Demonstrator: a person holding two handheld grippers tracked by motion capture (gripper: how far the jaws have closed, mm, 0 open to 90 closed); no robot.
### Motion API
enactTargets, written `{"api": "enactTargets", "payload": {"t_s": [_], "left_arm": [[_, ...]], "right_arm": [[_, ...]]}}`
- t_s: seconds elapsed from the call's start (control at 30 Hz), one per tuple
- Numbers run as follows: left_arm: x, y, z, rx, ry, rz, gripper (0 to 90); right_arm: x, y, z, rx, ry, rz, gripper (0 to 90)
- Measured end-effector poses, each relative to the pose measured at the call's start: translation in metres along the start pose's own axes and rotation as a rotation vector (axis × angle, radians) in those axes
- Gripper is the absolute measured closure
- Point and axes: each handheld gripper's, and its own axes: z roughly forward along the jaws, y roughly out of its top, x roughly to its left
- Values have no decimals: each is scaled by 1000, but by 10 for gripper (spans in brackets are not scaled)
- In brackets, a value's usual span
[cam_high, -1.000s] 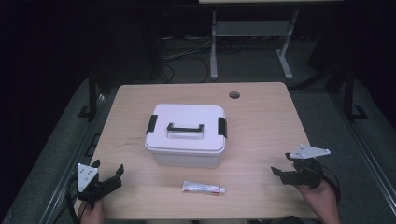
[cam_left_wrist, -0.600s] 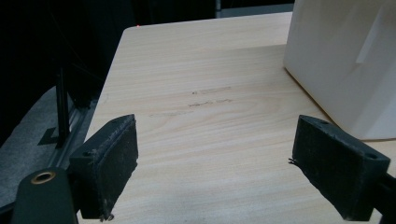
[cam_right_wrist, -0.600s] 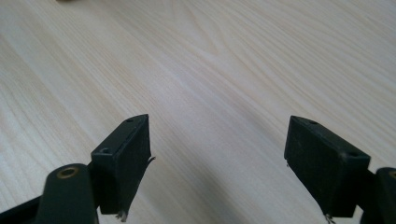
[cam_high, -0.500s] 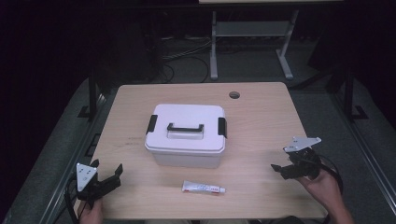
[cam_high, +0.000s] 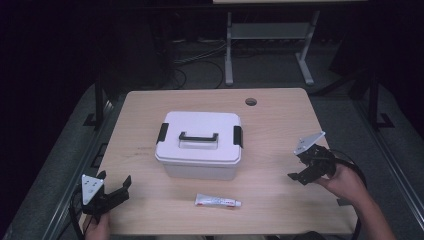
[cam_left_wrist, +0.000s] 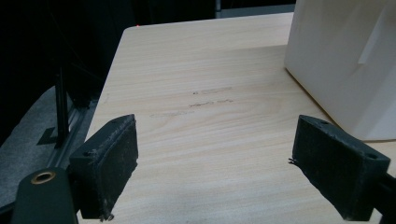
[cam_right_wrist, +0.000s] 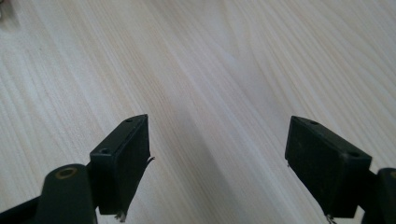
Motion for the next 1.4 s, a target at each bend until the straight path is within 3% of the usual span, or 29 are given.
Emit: {"api": "enactTargets", "payload": {"t_s": [0.2, 0.53, 0.87, 1.23, 1.4], "left_arm": [[-1, 0, 0, 3, -3, 3, 135], [-1, 0, 1, 2, -8, 6, 135], [-1, 0, 1, 4, -7, 7, 136], [0, 0, 1, -1, -7, 0, 135], [0, 0, 1, 1, -7, 3, 136]], "right_arm": [[-6, 11, -5, 25, 26, -24, 222], [-6, 32, -8, 94, 39, -119, 235], [-3, 62, -19, 90, 11, -201, 236], [-2, 83, -25, 94, 33, -234, 236], [0, 98, -36, 72, 35, -253, 236]]}}
